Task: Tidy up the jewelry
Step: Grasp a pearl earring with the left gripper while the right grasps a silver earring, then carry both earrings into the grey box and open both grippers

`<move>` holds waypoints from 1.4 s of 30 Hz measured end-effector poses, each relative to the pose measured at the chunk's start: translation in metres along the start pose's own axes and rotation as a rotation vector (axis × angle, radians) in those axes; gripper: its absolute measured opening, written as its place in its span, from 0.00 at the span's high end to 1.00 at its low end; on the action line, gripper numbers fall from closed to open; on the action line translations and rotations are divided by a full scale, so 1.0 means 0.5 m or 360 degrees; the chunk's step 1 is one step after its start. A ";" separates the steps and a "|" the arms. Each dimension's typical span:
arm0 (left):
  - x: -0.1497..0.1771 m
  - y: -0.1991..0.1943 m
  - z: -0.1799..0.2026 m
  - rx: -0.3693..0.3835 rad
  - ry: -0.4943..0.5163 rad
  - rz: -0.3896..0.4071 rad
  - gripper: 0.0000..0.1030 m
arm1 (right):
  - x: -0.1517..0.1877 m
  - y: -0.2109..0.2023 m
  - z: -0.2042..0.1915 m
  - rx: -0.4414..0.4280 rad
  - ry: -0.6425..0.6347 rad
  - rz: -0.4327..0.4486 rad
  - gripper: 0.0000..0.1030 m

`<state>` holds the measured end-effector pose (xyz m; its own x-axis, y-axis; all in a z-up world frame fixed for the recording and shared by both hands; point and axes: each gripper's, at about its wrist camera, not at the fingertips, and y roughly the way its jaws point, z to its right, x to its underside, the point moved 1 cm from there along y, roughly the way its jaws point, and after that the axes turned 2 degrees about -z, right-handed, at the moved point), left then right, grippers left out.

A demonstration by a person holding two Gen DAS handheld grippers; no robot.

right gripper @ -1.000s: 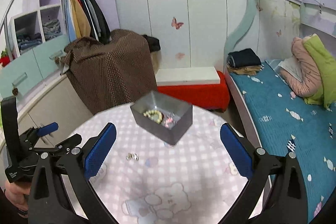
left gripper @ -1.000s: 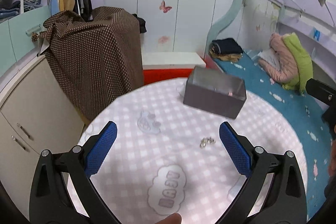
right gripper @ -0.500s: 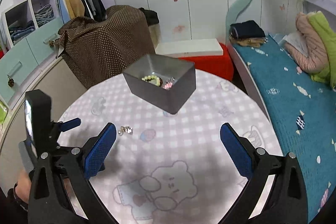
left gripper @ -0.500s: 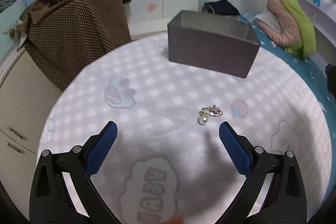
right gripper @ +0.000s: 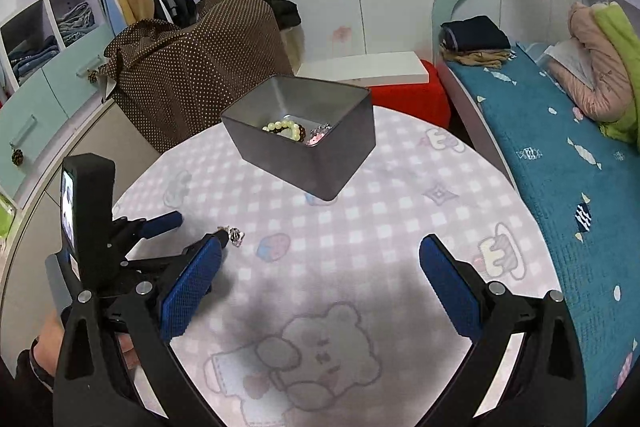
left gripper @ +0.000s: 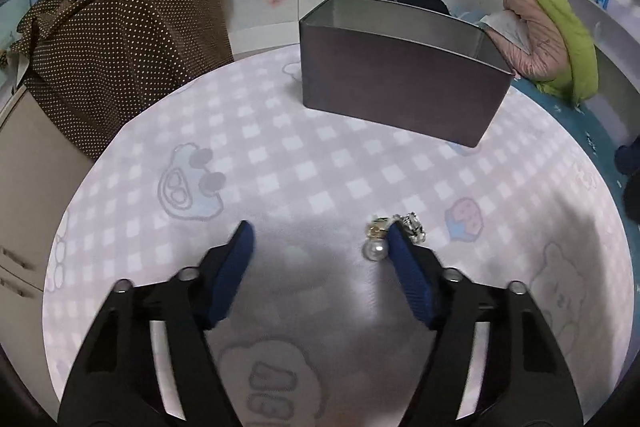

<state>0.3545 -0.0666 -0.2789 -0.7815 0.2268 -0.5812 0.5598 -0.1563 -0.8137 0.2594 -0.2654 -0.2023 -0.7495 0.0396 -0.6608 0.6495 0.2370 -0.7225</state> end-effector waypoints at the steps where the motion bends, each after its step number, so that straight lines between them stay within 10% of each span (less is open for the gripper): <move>1: -0.001 -0.002 -0.001 0.0012 0.0003 0.0004 0.49 | 0.001 0.004 -0.003 -0.0009 -0.0006 -0.0009 0.07; 6: -0.002 -0.013 -0.028 0.0119 -0.0081 -0.0010 0.89 | -0.002 0.028 -0.020 -0.0042 -0.0038 -0.0049 0.07; 14: 0.032 -0.076 -0.097 0.0115 -0.0214 0.0065 0.89 | -0.005 0.124 -0.078 -0.0037 -0.0186 -0.0188 0.09; 30: 0.064 -0.128 -0.147 0.0113 -0.0300 0.0107 0.89 | 0.024 0.186 -0.173 -0.0035 -0.0551 -0.0226 0.90; 42: 0.064 -0.150 -0.146 0.0129 -0.0299 0.0140 0.89 | 0.022 0.153 -0.161 -0.0106 -0.0468 -0.0157 0.92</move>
<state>0.3078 0.0224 -0.2363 -0.7724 0.0269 -0.6346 0.6102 -0.2463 -0.7530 0.2905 -0.1687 -0.2485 -0.7329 -0.2668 -0.6259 0.5585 0.2894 -0.7774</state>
